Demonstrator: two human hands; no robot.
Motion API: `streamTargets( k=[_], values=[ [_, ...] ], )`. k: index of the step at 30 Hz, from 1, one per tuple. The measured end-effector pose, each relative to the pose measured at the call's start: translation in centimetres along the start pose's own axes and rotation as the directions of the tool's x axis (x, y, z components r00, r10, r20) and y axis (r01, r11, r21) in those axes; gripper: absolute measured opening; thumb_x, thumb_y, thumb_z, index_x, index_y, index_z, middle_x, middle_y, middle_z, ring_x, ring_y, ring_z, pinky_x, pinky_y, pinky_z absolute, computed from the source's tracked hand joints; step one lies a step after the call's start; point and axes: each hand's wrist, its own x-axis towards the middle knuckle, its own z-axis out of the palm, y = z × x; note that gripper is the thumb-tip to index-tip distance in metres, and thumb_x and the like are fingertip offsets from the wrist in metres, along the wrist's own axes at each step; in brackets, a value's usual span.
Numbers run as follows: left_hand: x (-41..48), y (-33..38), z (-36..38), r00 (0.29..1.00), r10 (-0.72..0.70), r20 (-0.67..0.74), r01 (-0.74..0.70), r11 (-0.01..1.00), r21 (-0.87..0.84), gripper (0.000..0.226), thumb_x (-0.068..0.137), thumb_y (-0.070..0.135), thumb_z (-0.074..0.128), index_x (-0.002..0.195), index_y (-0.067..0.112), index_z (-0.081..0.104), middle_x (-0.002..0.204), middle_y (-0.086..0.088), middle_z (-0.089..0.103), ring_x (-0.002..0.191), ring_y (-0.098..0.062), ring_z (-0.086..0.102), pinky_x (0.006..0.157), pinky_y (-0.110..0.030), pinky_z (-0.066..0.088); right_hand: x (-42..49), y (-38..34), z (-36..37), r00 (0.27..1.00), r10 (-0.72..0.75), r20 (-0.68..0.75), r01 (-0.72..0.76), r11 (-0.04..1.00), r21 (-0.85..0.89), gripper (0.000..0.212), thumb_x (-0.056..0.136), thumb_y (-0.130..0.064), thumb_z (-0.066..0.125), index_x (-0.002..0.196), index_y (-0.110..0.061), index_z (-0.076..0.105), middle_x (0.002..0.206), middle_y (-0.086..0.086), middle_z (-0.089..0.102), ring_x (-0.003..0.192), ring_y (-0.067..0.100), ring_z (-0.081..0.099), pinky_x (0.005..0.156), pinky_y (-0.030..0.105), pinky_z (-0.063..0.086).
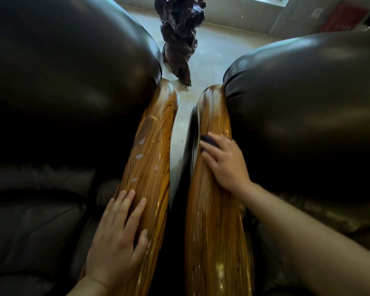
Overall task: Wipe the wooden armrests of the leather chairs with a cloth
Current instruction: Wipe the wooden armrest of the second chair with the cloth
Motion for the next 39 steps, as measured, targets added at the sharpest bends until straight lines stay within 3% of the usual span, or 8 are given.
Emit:
streamTargets(
  k=[6, 14, 17, 22, 24, 27, 32, 39],
  values=[
    [-0.1, 0.0, -0.1, 1.000, 0.001, 0.008, -0.001, 1.000, -0.014, 0.063, 0.090, 0.040, 0.043, 0.148, 0.016, 0.040, 0.158, -0.012, 0.033, 0.150, -0.026, 0.023, 0.122, -0.047, 0.014, -11.5, 0.9, 1.4, 0.972, -0.222, 0.074, 0.224, 0.974, -0.019, 0.046, 0.106, -0.050, 0.036, 0.151, -0.041, 0.038, 0.166, -0.011, 0.023, 0.155, 0.022, 0.015, 0.123, 0.055, 0.017],
    [0.0, 0.0, 0.2, 1.000, -0.002, 0.003, 0.002, 1.000, 0.010, 0.064, 0.089, 0.038, 0.044, 0.149, 0.015, 0.040, 0.158, -0.012, 0.032, 0.151, -0.024, 0.019, 0.124, -0.042, 0.009, 2.2, -1.9, 1.1, 0.982, 0.185, -0.028, -0.187, 0.976, -0.110, 0.048, 0.103, -0.058, 0.026, 0.146, -0.045, 0.046, 0.167, -0.010, 0.019, 0.154, 0.030, 0.007, 0.124, 0.053, 0.005],
    [0.0, 0.1, 0.0, 1.000, -0.009, 0.000, 0.009, 1.000, 0.003, 0.064, 0.090, 0.038, 0.043, 0.149, 0.014, 0.039, 0.159, -0.012, 0.031, 0.151, -0.025, 0.018, 0.124, -0.043, 0.010, -3.2, -3.5, 2.6, 0.999, -0.047, -0.027, 0.042, 0.987, -0.158, 0.043, 0.104, -0.054, 0.030, 0.137, -0.043, 0.055, 0.164, -0.012, 0.027, 0.155, 0.032, 0.008, 0.122, 0.059, 0.009],
    [-0.1, 0.0, 0.0, 1.000, -0.007, -0.004, 0.007, 1.000, -0.011, 0.064, 0.091, 0.038, 0.042, 0.149, 0.014, 0.038, 0.159, -0.012, 0.030, 0.151, -0.025, 0.018, 0.124, -0.043, 0.009, -16.6, -1.5, 3.8, 0.881, -0.449, 0.147, 0.465, 0.879, -0.107, 0.034, 0.104, -0.045, 0.046, 0.137, -0.046, 0.053, 0.164, -0.017, 0.025, 0.155, 0.031, 0.013, 0.118, 0.065, 0.017],
    [-0.1, 0.0, 0.1, 1.000, -0.008, -0.007, 0.008, 1.000, -0.009, 0.064, 0.091, 0.039, 0.042, 0.149, 0.015, 0.038, 0.159, -0.012, 0.030, 0.151, -0.024, 0.018, 0.124, -0.043, 0.009, -14.0, -0.8, 3.1, 0.911, -0.401, 0.097, 0.409, 0.908, -0.088, 0.033, 0.103, -0.045, 0.047, 0.134, -0.046, 0.056, 0.162, -0.015, 0.030, 0.154, 0.029, 0.016, 0.118, 0.065, 0.018],
    [-0.1, -0.1, 0.3, 1.000, -0.003, -0.018, 0.003, 1.000, -0.009, 0.063, 0.091, 0.039, 0.043, 0.149, 0.015, 0.039, 0.158, -0.012, 0.031, 0.151, -0.024, 0.019, 0.124, -0.045, 0.012, -6.0, -1.1, 2.0, 0.997, -0.077, -0.021, 0.076, 0.997, -0.022, 0.036, 0.101, -0.049, 0.042, 0.134, -0.046, 0.058, 0.161, -0.012, 0.033, 0.154, 0.031, 0.015, 0.118, 0.066, 0.015],
    [0.0, -0.1, 0.3, 1.000, 0.002, -0.023, -0.002, 1.000, 0.010, 0.063, 0.091, 0.039, 0.042, 0.149, 0.015, 0.039, 0.158, -0.013, 0.031, 0.151, -0.025, 0.019, 0.124, -0.044, 0.010, 0.9, -1.1, 1.4, 0.959, 0.274, -0.068, -0.272, 0.962, 0.040, 0.043, 0.104, -0.049, 0.037, 0.145, -0.041, 0.048, 0.165, -0.010, 0.023, 0.154, 0.032, 0.005, 0.122, 0.057, 0.012],
    [-0.1, -0.2, 0.3, 1.000, -0.007, -0.015, 0.007, 1.000, 0.000, 0.064, 0.092, 0.040, 0.041, 0.151, 0.017, 0.034, 0.159, -0.012, 0.030, 0.152, -0.023, 0.016, 0.124, -0.043, 0.008, -16.2, -4.0, 5.0, 0.983, -0.182, 0.035, 0.185, 0.969, -0.162, 0.041, 0.106, -0.045, 0.035, 0.145, -0.041, 0.046, 0.168, -0.012, 0.015, 0.155, 0.036, 0.004, 0.121, 0.062, 0.009]
  ],
)
